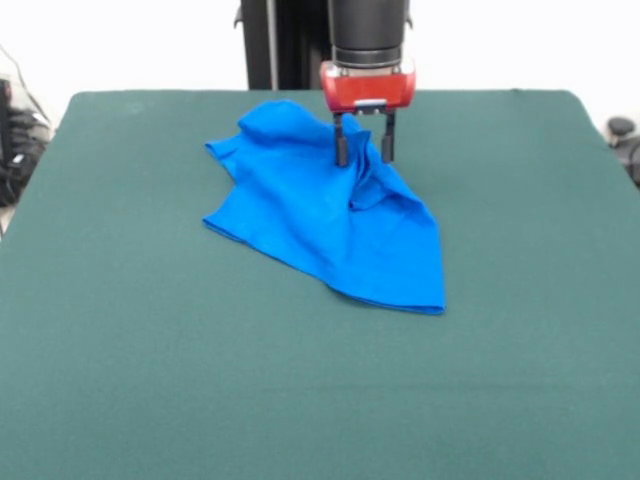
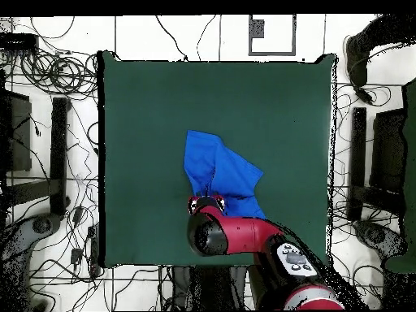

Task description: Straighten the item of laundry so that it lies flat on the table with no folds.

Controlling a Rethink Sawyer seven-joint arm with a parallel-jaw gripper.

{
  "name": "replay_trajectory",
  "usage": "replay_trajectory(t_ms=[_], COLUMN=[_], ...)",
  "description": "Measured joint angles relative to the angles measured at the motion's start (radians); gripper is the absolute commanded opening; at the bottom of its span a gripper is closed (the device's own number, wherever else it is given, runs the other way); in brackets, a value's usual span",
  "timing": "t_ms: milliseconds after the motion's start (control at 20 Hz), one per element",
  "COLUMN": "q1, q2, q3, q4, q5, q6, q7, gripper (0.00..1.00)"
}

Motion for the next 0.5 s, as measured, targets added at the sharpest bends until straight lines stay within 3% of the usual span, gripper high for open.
replay_trajectory(t_ms=[500], q1=[0.023], q2=[-0.010], q3=[0.000], q4=[0.000], q5=[0.000], q6=[0.000], q7=[0.000], gripper=[1.00])
